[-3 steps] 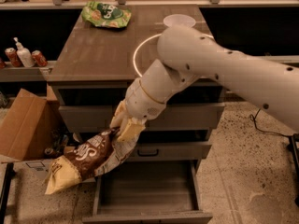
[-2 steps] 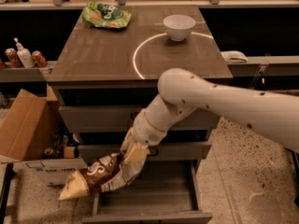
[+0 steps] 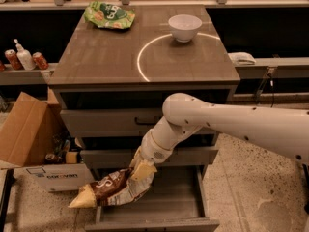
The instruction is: Place brown chip bag into bottom drawer
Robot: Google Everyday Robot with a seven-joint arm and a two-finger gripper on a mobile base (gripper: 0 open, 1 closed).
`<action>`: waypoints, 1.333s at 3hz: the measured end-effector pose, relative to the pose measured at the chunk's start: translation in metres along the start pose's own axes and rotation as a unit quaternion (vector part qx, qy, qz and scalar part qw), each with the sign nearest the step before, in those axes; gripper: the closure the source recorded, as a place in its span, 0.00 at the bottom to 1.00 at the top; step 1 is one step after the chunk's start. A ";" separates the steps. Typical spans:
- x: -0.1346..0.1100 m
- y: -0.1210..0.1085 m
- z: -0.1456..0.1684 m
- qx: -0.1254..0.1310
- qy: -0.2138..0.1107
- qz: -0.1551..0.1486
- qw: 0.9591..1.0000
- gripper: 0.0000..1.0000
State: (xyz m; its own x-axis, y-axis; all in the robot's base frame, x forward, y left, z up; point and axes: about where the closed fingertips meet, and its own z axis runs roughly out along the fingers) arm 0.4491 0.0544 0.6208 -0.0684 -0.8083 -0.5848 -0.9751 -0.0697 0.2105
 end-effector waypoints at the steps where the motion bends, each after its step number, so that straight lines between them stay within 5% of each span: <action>1: 0.020 -0.006 0.023 -0.003 0.030 0.047 0.998 1.00; 3: 0.115 -0.017 0.110 0.035 0.027 0.177 0.983 1.00; 4: 0.108 -0.035 0.110 0.067 0.009 0.177 0.982 1.00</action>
Offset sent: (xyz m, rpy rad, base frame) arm -0.0026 -0.0303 -0.1742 -0.1215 0.1637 -0.3578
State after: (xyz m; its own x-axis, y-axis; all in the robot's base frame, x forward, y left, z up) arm 0.4524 0.0336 0.4638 -0.4048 -0.7789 -0.4790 -0.9102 0.2932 0.2924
